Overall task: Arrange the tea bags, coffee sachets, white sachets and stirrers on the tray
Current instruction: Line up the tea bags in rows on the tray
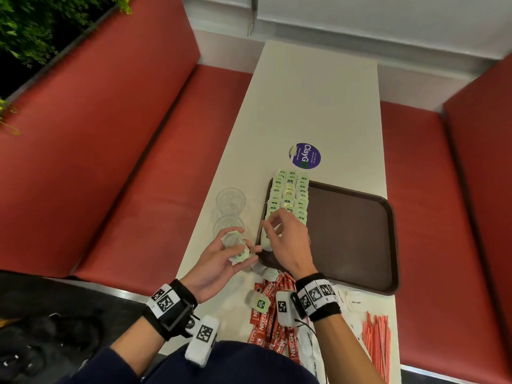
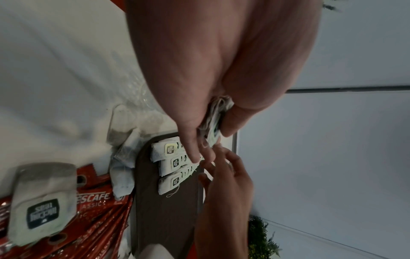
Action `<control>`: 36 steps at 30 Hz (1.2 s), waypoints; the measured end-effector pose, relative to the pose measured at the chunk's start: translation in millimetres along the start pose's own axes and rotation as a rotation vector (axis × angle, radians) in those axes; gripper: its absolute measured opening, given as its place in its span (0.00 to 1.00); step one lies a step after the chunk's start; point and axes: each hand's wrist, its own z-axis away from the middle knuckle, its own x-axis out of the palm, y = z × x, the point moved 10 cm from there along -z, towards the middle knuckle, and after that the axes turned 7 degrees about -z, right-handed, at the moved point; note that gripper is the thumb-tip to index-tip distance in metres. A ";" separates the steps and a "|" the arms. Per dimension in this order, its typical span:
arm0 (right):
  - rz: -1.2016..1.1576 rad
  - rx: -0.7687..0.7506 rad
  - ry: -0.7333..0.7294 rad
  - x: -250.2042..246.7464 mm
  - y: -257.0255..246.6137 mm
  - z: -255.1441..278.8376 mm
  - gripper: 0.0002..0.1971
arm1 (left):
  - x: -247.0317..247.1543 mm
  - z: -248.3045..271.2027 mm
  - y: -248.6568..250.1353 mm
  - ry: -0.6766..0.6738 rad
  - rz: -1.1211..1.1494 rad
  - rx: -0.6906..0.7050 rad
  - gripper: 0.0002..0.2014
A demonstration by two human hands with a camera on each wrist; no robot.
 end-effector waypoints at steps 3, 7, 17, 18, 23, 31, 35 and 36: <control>-0.220 0.077 -0.023 -7.1 -13.4 13.9 0.09 | 6.4 -2.3 9.0 0.006 -0.004 0.059 0.14; -0.365 0.201 -0.221 7.2 -17.8 31.7 0.12 | 19.1 -6.3 20.8 0.012 -0.072 0.126 0.09; -0.484 0.236 -0.132 -0.6 -28.5 35.9 0.08 | 42.7 -6.0 23.6 -0.008 -0.115 0.161 0.09; -0.464 0.222 -0.128 -1.8 -31.5 35.6 0.08 | 41.7 -6.6 20.7 -0.003 -0.083 0.147 0.10; -0.451 0.241 -0.105 -15.8 -32.6 29.7 0.09 | 27.1 -13.7 11.0 0.074 0.081 0.111 0.07; -0.309 0.082 -0.058 -49.1 -53.0 14.4 0.06 | 32.5 -12.7 0.6 0.001 -0.148 0.089 0.07; -0.277 0.017 -0.078 -54.9 -66.2 13.7 0.03 | 46.1 -10.5 0.7 -0.073 -0.200 0.095 0.06; -0.277 0.020 -0.070 -56.8 -65.3 13.1 0.03 | 49.4 -9.9 1.1 -0.092 -0.203 0.094 0.04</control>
